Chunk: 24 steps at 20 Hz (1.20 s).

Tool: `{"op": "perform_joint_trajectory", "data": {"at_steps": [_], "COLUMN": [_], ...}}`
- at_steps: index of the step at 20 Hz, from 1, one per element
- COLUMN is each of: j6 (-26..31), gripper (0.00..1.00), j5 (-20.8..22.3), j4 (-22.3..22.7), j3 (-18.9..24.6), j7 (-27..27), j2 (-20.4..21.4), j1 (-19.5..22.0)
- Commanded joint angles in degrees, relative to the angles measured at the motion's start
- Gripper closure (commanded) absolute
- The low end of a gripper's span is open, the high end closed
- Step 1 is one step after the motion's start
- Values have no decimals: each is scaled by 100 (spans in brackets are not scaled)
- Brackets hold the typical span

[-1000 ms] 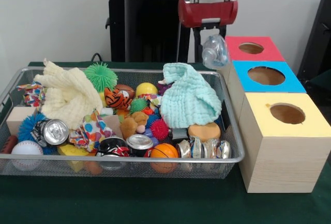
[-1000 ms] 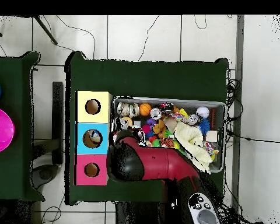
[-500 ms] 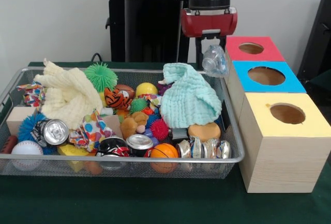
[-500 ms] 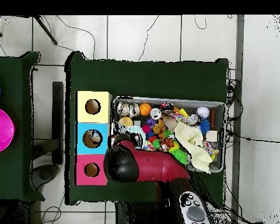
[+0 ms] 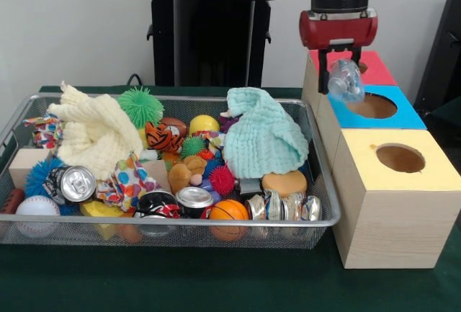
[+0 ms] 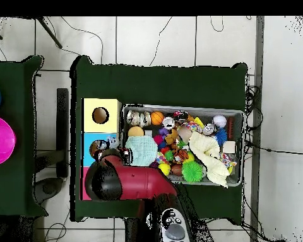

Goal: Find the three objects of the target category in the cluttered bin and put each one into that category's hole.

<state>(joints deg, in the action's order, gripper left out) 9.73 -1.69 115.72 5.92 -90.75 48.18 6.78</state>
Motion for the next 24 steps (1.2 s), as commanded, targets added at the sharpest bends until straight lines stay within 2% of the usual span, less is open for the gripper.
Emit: {"op": "perform_joint_trajectory", "data": {"at_steps": [1,8,17,24], "j6": [-103,-544,-1003,-1089], "gripper": [100,100,100,100], "j5": [-617,-619,-568,-689], "j4": [-203,-447,-667,-802], "j3": [-268,-379,-520,-513], "j7": [-1707,-1538,-1491,-1592], "j2": [-424,-1146,-1738,-1958], "j1": [-347,-420,-495,-577]}}
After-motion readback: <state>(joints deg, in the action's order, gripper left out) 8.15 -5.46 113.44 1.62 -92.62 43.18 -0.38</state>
